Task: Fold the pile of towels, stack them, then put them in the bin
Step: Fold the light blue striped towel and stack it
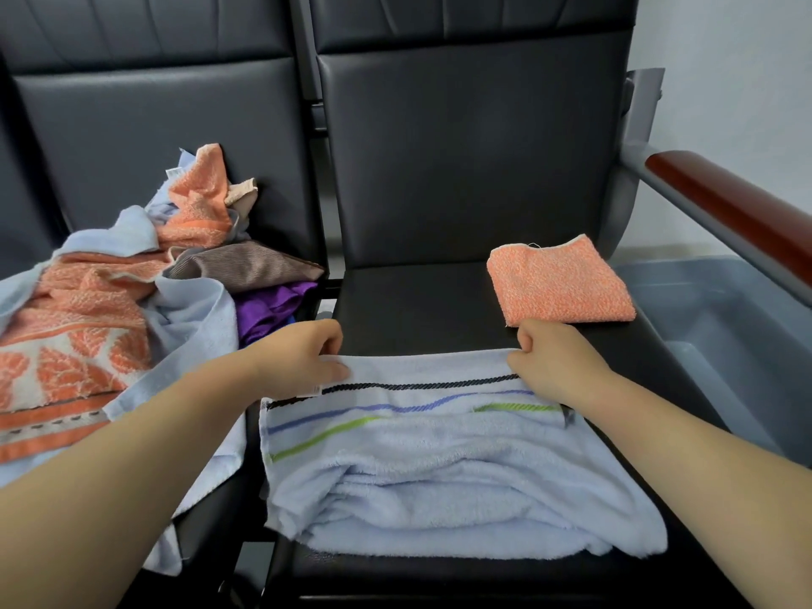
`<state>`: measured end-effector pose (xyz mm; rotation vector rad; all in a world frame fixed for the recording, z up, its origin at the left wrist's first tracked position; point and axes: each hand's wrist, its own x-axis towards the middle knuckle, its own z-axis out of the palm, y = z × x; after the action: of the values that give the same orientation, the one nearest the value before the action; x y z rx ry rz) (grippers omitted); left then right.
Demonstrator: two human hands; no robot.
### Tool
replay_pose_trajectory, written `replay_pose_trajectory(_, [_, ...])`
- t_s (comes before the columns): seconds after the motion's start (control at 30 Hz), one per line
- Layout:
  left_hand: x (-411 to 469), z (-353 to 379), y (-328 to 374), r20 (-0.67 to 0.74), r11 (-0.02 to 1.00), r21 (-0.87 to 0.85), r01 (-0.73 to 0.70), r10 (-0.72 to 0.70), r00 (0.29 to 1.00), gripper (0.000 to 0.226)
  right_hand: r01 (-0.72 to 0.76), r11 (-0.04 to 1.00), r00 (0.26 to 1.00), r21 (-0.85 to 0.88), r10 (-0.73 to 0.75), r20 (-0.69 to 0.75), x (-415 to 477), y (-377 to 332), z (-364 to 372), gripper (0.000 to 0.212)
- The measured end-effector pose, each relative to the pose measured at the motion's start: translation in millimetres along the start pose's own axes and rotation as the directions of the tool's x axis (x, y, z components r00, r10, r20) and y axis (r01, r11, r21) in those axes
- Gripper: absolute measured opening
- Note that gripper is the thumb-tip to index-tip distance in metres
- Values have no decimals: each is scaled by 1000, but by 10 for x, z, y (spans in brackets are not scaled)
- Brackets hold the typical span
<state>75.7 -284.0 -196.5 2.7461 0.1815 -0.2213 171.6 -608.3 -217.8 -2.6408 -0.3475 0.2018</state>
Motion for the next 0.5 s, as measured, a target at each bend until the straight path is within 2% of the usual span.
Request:
replay_pose_trajectory(0.17, [-141, -184, -114, -54, 1000, 4, -17, 17, 998, 34, -13, 1000, 999, 28, 14, -46, -13, 14, -62, 22])
replay_pose_trajectory(0.5, [-236, -277, -333, -75, 994, -36, 105, -107, 991, 36, -18, 997, 996, 76, 25, -91, -40, 35, -42, 17])
